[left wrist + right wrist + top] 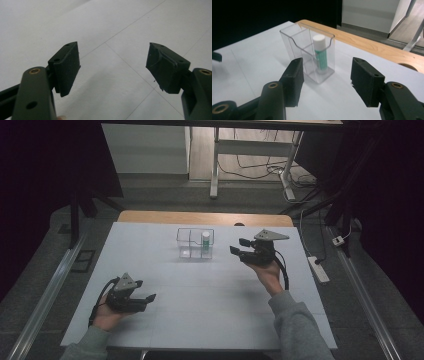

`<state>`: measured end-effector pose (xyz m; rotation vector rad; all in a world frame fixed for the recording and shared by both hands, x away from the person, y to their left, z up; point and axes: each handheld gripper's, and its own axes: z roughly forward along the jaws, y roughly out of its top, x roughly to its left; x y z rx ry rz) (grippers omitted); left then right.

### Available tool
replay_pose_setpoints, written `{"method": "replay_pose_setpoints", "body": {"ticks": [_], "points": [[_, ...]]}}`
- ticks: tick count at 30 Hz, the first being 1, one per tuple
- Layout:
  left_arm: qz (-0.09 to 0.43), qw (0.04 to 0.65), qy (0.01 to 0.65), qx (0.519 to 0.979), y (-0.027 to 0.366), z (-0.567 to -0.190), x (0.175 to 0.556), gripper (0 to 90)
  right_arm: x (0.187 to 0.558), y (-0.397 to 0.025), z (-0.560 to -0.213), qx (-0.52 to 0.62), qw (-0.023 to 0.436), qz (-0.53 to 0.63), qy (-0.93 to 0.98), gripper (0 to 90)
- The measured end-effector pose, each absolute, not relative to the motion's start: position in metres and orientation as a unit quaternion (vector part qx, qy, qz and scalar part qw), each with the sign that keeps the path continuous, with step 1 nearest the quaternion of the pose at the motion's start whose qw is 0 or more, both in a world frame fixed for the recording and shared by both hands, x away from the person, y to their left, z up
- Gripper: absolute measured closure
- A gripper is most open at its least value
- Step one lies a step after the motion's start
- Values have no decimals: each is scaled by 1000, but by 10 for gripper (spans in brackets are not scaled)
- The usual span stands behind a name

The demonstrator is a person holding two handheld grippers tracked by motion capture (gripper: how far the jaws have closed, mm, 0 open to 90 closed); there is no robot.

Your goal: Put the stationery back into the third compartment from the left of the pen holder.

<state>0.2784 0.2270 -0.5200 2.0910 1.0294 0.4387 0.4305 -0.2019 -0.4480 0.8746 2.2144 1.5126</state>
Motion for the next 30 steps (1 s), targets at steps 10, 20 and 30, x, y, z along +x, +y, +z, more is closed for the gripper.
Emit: {"method": "replay_pose_setpoints", "body": {"ticks": [10,20,30], "points": [[175,377,401,817,227,-519,278,270,400,-233,-460,307,161,514,785,408],[179,377,399,816,226,-519,278,271,364,-262,-479,307,163,490,799,363],[182,374,397,818,225,-518,277,272,339,-288,-494,312,161,477,806,344]]}}
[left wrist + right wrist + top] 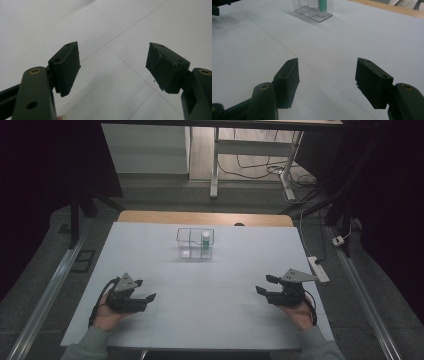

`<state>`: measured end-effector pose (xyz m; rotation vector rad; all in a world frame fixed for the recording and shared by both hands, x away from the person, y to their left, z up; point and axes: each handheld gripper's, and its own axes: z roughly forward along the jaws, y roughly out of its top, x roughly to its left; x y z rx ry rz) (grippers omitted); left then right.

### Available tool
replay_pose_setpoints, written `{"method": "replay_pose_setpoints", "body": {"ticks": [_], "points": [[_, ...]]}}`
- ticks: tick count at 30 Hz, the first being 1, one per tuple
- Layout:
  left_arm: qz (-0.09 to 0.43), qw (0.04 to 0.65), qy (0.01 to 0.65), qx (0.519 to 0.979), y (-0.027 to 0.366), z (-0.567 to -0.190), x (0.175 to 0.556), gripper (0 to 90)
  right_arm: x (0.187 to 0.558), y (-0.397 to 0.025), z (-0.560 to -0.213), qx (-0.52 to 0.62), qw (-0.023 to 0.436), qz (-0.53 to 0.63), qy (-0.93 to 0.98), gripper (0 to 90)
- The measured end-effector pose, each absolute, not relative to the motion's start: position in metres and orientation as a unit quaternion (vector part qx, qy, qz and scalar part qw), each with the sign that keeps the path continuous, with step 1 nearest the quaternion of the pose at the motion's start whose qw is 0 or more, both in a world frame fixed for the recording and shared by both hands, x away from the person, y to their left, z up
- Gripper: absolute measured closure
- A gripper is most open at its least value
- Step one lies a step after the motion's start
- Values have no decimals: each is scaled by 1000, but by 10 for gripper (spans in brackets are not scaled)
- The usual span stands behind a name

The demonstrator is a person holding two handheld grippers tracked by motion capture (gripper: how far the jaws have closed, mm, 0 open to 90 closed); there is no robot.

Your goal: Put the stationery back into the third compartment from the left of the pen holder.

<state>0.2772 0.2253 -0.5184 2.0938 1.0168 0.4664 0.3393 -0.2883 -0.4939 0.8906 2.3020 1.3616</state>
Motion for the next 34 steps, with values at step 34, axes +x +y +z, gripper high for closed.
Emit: {"method": "replay_pose_setpoints", "body": {"ticks": [34], "points": [[179,374,394,820,223,-518,279,261,323,-308,-507,309,190,458,811,338]]}}
